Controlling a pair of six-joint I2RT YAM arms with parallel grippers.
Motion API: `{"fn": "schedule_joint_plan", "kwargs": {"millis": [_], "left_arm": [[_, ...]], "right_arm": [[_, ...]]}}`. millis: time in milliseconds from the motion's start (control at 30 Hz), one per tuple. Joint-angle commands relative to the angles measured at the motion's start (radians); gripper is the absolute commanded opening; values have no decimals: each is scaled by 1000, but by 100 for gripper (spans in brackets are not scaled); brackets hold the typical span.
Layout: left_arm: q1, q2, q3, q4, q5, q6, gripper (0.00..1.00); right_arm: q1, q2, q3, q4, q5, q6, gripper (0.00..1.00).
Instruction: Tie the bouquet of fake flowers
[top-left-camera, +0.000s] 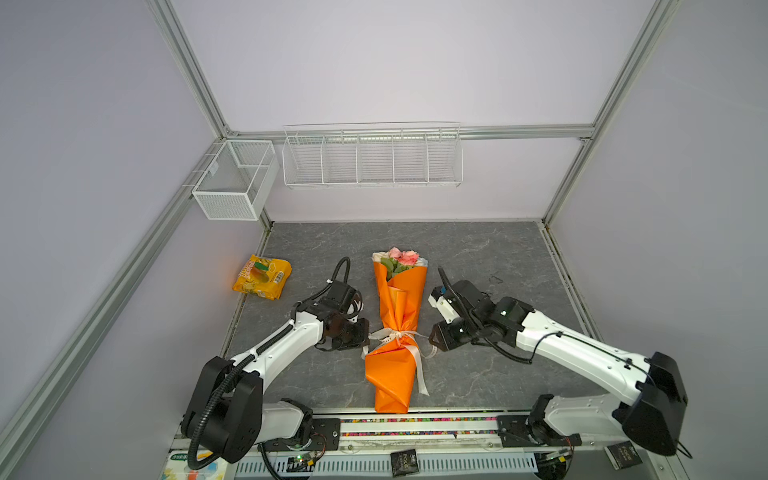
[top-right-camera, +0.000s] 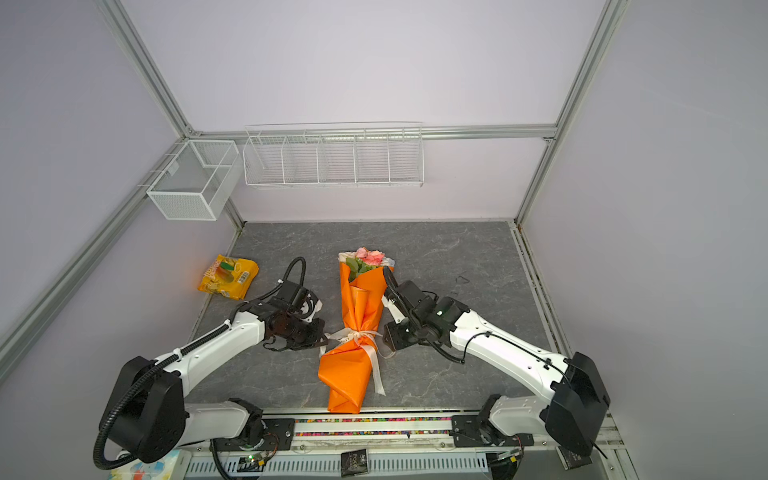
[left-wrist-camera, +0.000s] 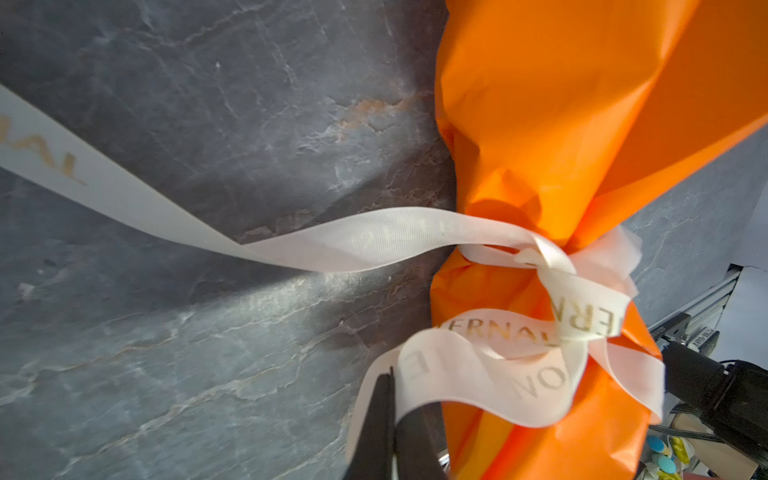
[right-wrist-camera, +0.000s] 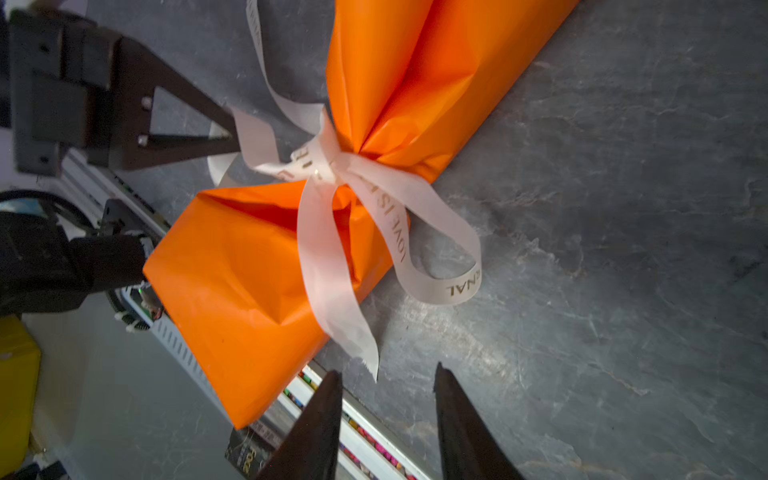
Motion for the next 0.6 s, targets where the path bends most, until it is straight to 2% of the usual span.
{"fn": "schedule_joint_plan", "kwargs": {"millis": [0,67,133,300,500,567], "left_arm": [[5,-2,12,-3,2,23,0],[5,-4,11,-4,2,23,0],[6,-4,6,-2,-3,20,0],[6,-3,7,-9,3,21,0],[6,2,15,-12,10,23,0],[6,-1,17,-14,11,23,0]], "right_arm": [[-40,142,59,31,-47,-63,34],[-39,202,84,64,-75,-74,36],[-32,246,93,133,-162,-68,37],[-9,305,118,190,-216,-68,39],[11,370,157,138,-222,-98,38],[22,371,148,139,-173,-104,38]]}}
